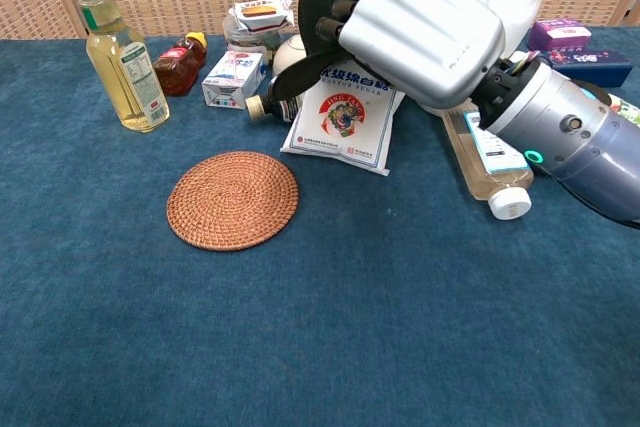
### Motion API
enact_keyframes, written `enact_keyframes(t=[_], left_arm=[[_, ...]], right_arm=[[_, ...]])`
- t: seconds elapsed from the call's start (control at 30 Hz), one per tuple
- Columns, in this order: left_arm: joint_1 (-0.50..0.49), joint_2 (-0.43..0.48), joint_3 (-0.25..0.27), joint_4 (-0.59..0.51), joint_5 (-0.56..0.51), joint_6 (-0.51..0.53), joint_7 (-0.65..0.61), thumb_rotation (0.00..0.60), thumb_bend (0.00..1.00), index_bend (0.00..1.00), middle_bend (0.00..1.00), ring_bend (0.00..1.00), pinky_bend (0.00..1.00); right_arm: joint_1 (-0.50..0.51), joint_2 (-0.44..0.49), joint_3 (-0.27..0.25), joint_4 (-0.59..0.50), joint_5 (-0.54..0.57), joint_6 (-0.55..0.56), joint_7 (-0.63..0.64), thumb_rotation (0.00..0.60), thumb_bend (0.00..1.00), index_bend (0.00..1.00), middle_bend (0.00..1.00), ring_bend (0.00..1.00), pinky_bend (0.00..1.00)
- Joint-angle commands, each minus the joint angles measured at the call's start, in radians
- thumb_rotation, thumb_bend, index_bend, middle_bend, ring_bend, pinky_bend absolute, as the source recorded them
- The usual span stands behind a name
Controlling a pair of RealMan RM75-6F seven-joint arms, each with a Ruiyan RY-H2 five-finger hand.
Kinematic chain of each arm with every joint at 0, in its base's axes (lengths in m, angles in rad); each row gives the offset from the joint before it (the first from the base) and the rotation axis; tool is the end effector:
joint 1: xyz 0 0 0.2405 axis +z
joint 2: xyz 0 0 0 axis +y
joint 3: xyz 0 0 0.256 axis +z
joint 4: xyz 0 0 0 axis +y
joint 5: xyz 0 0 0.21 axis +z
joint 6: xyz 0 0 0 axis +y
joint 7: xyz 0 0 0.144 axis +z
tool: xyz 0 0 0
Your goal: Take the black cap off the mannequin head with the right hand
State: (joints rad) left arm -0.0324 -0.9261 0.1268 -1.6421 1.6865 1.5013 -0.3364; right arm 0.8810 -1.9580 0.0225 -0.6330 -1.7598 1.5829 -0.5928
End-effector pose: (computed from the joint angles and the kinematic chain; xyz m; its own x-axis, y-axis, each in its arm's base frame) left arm -0.3160 0.1242 0.1875 0.2364 0.2107 0.9485 0.9715 -0.0670 -0.2273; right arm -0.0947 -0.3421 -0.0448 0.4839 0.7687 0.4182 -0.1593 -0.3926 0.9058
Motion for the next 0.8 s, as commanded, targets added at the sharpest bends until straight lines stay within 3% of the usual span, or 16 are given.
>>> enact_keyframes(t=[0.03, 0.2, 0.33, 0.5, 0.8], left_arm=[[0.000, 0.001, 0.000, 0.000, 0.000, 0.001, -0.003, 0.600, 0.10, 0.00, 0.00, 0.00, 0.04], [0.003, 0.003, -0.001, 0.005, 0.001, 0.008, -0.009, 0.600, 0.10, 0.00, 0.00, 0.00, 0.04], [0.003, 0.004, 0.000, 0.004, 0.001, 0.008, -0.012, 0.600, 0.10, 0.00, 0.00, 0.00, 0.04], [0.003, 0.004, 0.000, 0.005, 0.001, 0.007, -0.012, 0.600, 0.10, 0.00, 0.00, 0.00, 0.04], [0.005, 0.004, 0.003, 0.002, 0.005, 0.008, 0.002, 0.600, 0.10, 0.00, 0.00, 0.00, 0.04]], right_arm=[[-0.017, 0.023, 0.004, -0.072, 0.014, -0.037, -0.054, 0.600, 0.34, 0.31, 0.34, 0.28, 0.53], [-0.046, 0.108, 0.009, -0.273, 0.055, -0.122, -0.109, 0.600, 0.14, 0.21, 0.20, 0.13, 0.35], [-0.069, 0.174, 0.010, -0.399, 0.071, -0.154, -0.142, 0.600, 0.06, 0.18, 0.16, 0.09, 0.29], [-0.110, 0.248, 0.010, -0.555, 0.094, -0.161, -0.158, 0.600, 0.00, 0.15, 0.13, 0.05, 0.26], [-0.198, 0.473, 0.003, -0.828, 0.100, -0.133, -0.158, 0.600, 0.00, 0.08, 0.08, 0.02, 0.22]])
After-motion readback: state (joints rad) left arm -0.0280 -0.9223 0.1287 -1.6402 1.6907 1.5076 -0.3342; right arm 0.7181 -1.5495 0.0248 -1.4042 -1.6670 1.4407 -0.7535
